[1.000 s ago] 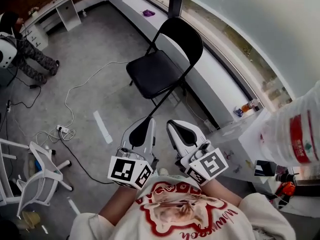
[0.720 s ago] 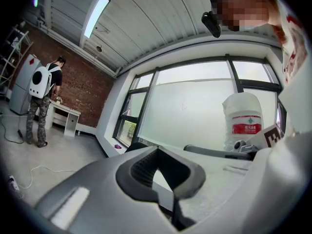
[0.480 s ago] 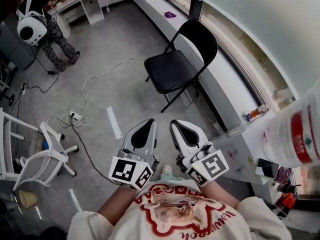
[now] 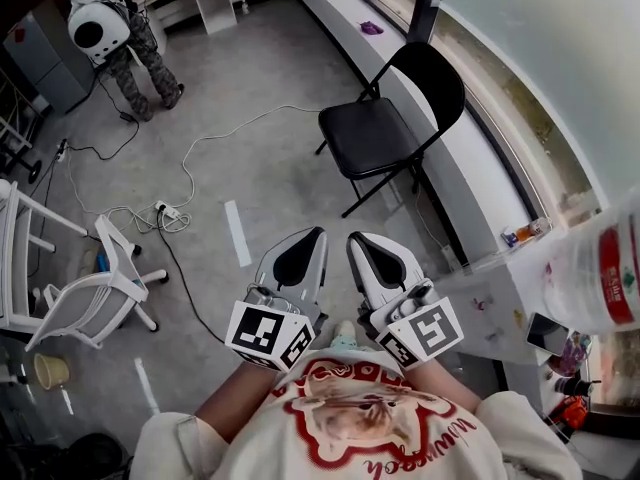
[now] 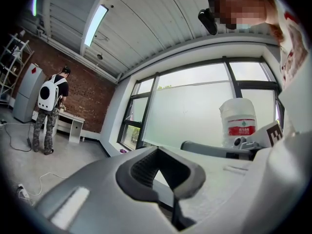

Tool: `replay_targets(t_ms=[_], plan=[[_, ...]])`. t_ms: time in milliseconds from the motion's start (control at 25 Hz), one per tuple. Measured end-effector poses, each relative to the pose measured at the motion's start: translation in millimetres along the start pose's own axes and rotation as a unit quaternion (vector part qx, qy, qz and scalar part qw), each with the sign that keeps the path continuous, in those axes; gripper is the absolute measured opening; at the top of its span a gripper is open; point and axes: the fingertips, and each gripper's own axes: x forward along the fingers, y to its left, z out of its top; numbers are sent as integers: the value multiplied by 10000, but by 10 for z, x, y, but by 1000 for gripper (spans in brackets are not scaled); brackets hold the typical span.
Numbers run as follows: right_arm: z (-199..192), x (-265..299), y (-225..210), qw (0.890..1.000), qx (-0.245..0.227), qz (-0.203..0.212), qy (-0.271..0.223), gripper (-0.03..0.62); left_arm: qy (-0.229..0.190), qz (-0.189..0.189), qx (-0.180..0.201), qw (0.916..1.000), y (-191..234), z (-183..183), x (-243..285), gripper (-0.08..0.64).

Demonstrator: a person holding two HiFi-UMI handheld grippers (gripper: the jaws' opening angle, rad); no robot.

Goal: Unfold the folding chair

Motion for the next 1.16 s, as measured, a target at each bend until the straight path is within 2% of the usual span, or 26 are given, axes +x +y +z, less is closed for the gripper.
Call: replay_targets(t_ms=[360,1160], plan=[[-87,151,224,9999,-52,-41,109,21,-65,-12,-65,10000,226,-11,-213,5],[-125,279,239,9996,-137,-79,241,21,18,-97,-252,9996,365,17,-136,5]])
